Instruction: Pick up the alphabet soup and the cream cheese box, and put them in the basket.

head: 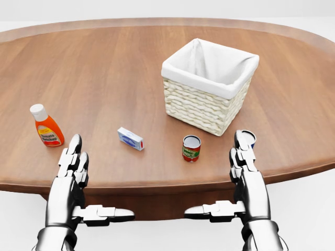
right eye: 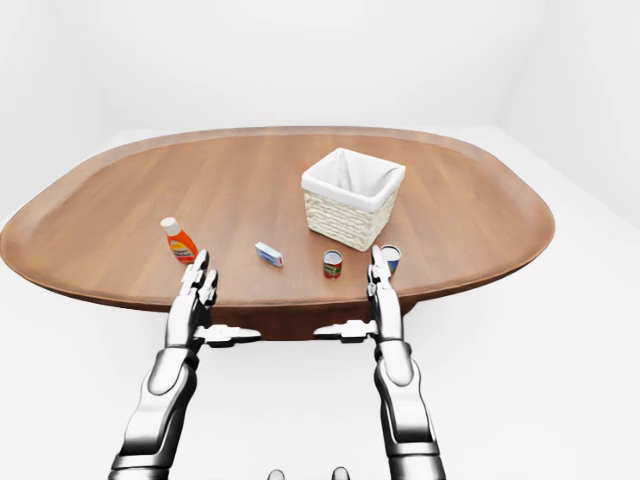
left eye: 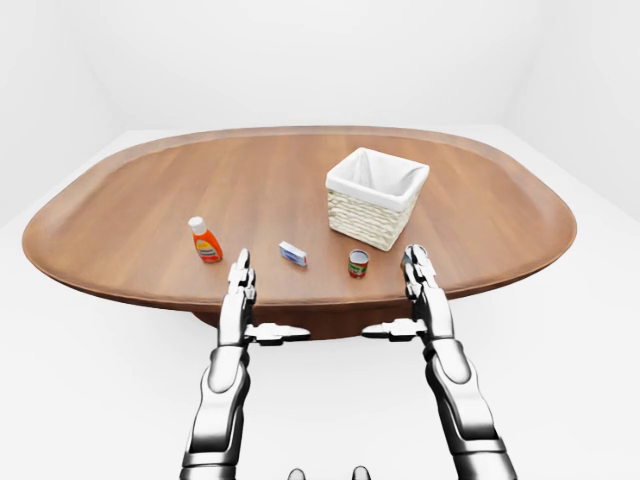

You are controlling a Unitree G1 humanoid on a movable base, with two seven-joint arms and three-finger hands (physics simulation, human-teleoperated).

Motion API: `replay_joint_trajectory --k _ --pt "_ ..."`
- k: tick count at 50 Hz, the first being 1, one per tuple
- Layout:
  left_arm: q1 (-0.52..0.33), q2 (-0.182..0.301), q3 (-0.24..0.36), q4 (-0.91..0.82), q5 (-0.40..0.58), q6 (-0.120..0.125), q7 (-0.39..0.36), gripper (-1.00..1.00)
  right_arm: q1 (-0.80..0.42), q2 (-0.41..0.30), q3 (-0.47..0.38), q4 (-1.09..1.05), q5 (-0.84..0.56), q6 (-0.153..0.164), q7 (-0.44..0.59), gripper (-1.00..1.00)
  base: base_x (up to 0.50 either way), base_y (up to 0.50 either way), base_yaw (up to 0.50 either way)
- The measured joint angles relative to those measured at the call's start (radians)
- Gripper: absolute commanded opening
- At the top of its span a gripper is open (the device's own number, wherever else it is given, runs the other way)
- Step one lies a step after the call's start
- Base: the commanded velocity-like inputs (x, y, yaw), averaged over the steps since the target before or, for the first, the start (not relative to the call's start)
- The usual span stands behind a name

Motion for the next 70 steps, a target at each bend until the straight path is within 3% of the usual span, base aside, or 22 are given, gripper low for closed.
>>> replay_joint_trajectory --k 36,70 --pt "0.002 0.010 0.017 -0.005 -0.005 0.013 -0.025 1.00 -0.012 -0.012 -0.014 0.047 -0.015 -0.019 0.024 1.00 0.00 0.00 0.00" --pt "-0.001 0.010 0.020 -0.004 -0.010 0.019 -0.027 1.00 -0.013 -0.012 -0.008 0.060 -0.040 -0.029 0.023 1.00 0.00 -0.27 0.00"
